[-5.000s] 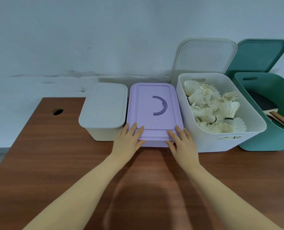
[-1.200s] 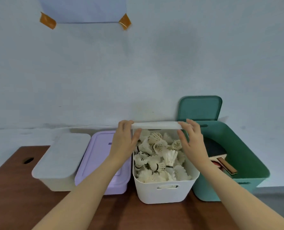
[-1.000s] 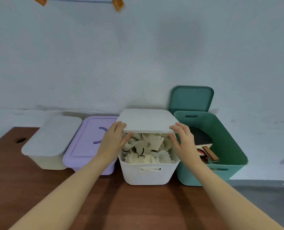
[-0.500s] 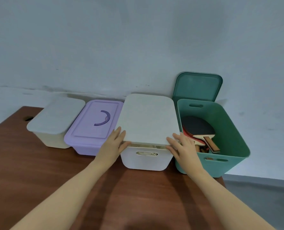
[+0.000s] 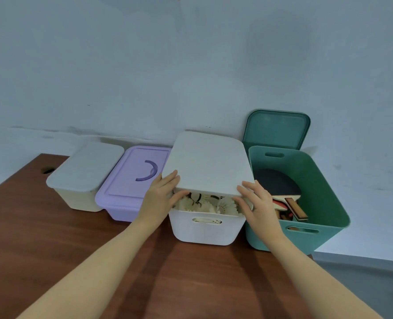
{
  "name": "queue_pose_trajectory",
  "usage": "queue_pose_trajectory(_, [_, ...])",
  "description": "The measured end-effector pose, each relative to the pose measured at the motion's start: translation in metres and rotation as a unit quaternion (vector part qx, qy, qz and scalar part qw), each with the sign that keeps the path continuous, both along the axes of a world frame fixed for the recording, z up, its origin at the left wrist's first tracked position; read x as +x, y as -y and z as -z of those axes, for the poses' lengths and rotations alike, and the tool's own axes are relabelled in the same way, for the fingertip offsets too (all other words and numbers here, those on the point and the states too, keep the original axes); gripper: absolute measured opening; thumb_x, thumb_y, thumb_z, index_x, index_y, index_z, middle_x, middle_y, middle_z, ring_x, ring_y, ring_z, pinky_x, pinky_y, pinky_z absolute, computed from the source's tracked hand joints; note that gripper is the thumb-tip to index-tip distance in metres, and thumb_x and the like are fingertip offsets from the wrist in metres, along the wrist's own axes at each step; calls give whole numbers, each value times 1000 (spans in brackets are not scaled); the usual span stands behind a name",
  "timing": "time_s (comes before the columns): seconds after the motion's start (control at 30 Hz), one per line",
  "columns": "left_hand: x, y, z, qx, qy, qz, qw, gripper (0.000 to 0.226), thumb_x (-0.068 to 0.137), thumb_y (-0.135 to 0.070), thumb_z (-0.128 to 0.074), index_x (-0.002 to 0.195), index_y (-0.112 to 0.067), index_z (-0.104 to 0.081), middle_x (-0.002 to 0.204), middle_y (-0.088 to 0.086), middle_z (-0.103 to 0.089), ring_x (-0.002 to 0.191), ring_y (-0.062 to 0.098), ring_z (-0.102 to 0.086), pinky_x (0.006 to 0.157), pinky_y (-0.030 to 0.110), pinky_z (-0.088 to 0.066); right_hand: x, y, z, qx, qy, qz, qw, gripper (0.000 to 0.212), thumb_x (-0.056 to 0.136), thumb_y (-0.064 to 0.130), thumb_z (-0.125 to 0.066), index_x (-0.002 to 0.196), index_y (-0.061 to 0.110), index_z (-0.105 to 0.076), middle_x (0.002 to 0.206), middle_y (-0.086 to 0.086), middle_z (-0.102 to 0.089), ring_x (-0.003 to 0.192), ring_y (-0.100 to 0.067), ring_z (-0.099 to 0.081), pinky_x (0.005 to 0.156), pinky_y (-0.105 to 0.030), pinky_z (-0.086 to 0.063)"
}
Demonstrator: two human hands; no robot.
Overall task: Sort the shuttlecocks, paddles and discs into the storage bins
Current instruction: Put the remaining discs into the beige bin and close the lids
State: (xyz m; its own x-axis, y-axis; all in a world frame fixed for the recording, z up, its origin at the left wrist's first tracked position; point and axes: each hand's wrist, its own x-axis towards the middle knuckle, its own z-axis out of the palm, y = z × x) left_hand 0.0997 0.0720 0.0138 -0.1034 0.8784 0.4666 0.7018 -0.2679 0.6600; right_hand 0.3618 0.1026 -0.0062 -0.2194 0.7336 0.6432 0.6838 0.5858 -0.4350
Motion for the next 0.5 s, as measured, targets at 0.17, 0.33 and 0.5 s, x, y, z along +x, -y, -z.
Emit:
queue_pose_trajectory(0.17, [-2, 15, 24, -2, -26, -6, 1000, 49, 73, -20, -75, 116, 0, -63, 127, 12, -58, 122, 28, -49, 107, 46, -35, 3, 10, 9, 14, 23, -7, 1000, 27, 85, 25, -60, 104, 8, -66, 115, -13, -61, 111, -31, -52, 95, -45, -41])
queue_pose_trajectory(0.33, [6, 27, 32, -62, 3, -1, 998, 51, 81, -25, -70, 126, -5, -56, 139, 4, -48, 133, 19, -38, 115, 30, -21, 7, 19, 30, -16, 46, 5, 999, 24, 83, 21, -64, 103, 8, -66, 115, -15, -60, 106, -38, -55, 87, -56, -44])
queue_pose_trajectory(0.5, [7, 27, 32, -72, 3, 1, 997, 51, 84, -26, -67, 129, -6, -54, 142, 2, -45, 136, 18, -33, 115, 26, -18, 7, 19, 39, 1, 77, 25, 997, 25, 80, 14, -70, 103, 7, -67, 113, -16, -63, 109, -43, -54, 92, -56, -41])
